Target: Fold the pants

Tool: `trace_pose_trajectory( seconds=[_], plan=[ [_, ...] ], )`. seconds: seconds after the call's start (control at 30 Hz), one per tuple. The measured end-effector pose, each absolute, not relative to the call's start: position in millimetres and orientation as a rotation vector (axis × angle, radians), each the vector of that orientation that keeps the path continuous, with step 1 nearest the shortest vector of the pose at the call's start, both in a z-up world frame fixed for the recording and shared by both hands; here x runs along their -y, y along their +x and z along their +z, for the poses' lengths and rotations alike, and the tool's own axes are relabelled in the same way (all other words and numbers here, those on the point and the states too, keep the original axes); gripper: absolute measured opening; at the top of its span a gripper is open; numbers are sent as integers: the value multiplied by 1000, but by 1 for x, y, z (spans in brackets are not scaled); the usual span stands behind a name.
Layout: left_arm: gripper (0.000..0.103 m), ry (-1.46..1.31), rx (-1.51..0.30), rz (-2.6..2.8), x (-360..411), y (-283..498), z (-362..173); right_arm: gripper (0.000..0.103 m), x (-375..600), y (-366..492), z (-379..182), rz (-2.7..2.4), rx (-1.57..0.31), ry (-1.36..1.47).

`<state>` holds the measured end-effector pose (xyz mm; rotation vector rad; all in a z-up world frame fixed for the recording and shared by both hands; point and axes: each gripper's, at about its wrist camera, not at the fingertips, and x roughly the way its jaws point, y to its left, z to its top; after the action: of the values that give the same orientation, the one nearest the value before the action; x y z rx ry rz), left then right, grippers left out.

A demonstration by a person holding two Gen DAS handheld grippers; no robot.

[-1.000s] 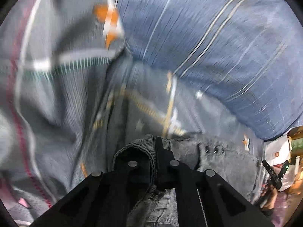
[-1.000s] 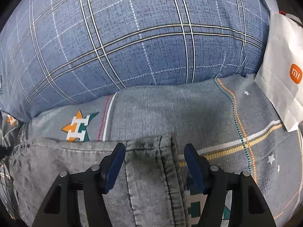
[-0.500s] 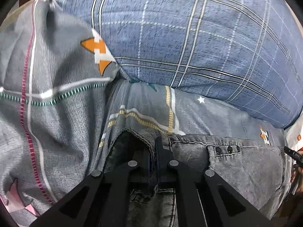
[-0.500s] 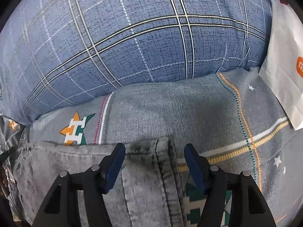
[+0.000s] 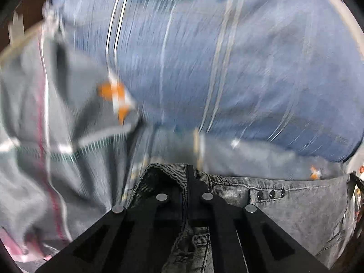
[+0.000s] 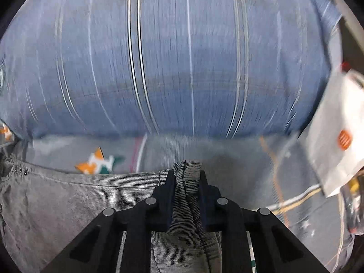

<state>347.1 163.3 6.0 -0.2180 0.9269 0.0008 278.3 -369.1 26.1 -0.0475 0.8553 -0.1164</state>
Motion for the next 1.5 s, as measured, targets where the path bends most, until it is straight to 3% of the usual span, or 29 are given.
trace_pose_trajectory(
  seconds=[0.07,0.13,0.17,0.23,0.3,0.33,0.4,0.5,0.57,0.6,0.63,0.67,0.93,1.1,1.2,1.3,1.37,1.4,1.43,1.5],
  plan=[
    [3,-159,-891,15,-156,347,7,20,369,286,14,-136,-880,-57],
    [6,-178,-1001,-17,-155,359,-17,28,376,298,-16,-123,-1001,-19],
    [11,-200,-1085,-30,-157,368,-33,31,381,303,-35,-116,-1086,12],
    [46,-248,-1190,22,-166,374,-61,48,385,300,-42,-120,-1099,28],
    [57,-343,-1208,45,-180,372,-72,62,397,296,-36,-100,-1068,102],
    [63,-406,-1191,28,-186,371,-71,64,403,297,-30,-90,-1047,136],
    [66,-467,-1198,18,-193,372,-71,65,413,300,-22,-81,-1029,178],
    [66,-482,-1200,30,-197,377,-70,65,421,312,-24,-67,-1033,241],
    [45,-436,-1212,62,-195,383,-71,64,416,322,-39,-29,-1105,255],
    [21,-406,-1222,80,-193,385,-71,51,412,326,-46,-28,-1135,235],
    [4,-386,-1231,92,-192,388,-72,24,410,321,-42,-45,-1114,198],
    [4,-397,-1235,83,-191,388,-71,16,410,321,-38,-38,-1106,220],
    [3,-300,-940,30,-180,329,34,16,385,260,53,-19,-843,140],
    [3,-316,-760,-51,-176,233,94,16,379,178,100,15,-666,173],
    [3,-339,-694,-105,-188,161,103,16,382,107,91,50,-617,193],
    [7,-372,-732,-150,-208,102,69,19,391,38,49,142,-666,251],
    [9,-364,-847,-164,-222,79,38,36,397,3,3,186,-814,269],
    [15,-340,-937,-142,-227,70,23,55,403,-14,-23,155,-893,270],
    [22,-309,-1005,-89,-234,63,10,59,409,-28,-38,125,-928,278],
    [23,-269,-1060,-7,-248,53,-2,59,431,-54,-49,69,-912,371]
  ],
)
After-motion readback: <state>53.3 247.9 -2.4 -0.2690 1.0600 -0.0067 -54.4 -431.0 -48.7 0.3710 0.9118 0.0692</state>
